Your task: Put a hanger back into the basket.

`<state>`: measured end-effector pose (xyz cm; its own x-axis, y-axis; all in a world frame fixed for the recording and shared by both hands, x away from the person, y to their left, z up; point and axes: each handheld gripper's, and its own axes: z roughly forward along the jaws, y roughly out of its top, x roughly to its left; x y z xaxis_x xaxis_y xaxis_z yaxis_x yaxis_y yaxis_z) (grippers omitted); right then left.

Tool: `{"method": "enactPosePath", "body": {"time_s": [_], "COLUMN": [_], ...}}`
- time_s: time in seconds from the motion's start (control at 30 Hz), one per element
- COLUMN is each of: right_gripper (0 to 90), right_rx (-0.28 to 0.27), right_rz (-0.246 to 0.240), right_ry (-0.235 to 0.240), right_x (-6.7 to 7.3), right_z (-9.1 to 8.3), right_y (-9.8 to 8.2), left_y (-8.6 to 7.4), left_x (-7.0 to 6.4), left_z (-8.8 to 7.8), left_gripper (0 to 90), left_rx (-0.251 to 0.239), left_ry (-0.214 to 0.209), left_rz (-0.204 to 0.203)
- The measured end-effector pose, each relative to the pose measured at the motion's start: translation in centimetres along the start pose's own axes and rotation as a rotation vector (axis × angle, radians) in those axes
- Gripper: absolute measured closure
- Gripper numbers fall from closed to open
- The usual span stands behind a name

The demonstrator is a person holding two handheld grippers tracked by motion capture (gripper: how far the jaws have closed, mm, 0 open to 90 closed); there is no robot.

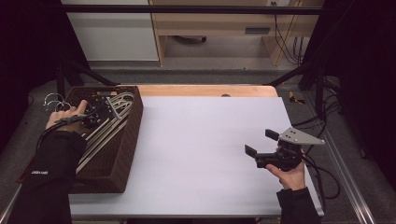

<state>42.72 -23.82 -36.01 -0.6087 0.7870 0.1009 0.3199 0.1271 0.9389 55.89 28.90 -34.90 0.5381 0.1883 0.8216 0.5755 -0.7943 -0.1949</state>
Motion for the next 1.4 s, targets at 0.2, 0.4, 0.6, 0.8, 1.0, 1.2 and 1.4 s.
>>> {"method": "enactPosePath", "body": {"time_s": [0.2, 0.4, 0.6, 0.8, 1.0, 1.2, 1.4], "right_gripper": [3.3, 3.3, 3.3, 3.1, 3.0, 2.9, 2.9], "right_rx": [0.000, -0.004, -0.006, -0.007, -0.013, -0.012, -0.013], "right_rz": [0.004, 0.004, 0.008, 0.004, 0.005, 0.005, 0.004], "right_ry": [0.000, 0.001, -0.001, -0.001, -0.005, -0.008, -0.010], "right_x": [0.0, 0.0, 0.1, 0.1, 0.1, 0.1, 0.1], "right_z": [-0.1, -0.2, 0.0, 0.0, -0.1, 0.0, 0.1], "right_y": [0.0, 0.1, 0.0, 0.0, 0.0, 0.0, 0.0], "left_y": [1.3, 0.8, -2.5, -5.1, -6.6, -8.5, -9.1], "left_x": [-0.5, -0.1, 2.9, 2.9, 1.5, 0.1, -2.3], "left_z": [0.3, -0.2, -4.0, -6.7, -9.3, -10.9, -12.0], "left_gripper": [90.0, 86.1, 73.1, 58.7, 49.0, 37.5, 26.6], "left_rx": [-0.021, -0.056, -0.320, -0.617, -0.842, -1.020, -1.098], "left_ry": [-0.037, -0.026, -0.118, -0.291, -0.385, -0.482, -0.544], "left_rz": [-0.003, -0.078, -0.435, -0.697, -0.800, -0.910, -0.977]}}
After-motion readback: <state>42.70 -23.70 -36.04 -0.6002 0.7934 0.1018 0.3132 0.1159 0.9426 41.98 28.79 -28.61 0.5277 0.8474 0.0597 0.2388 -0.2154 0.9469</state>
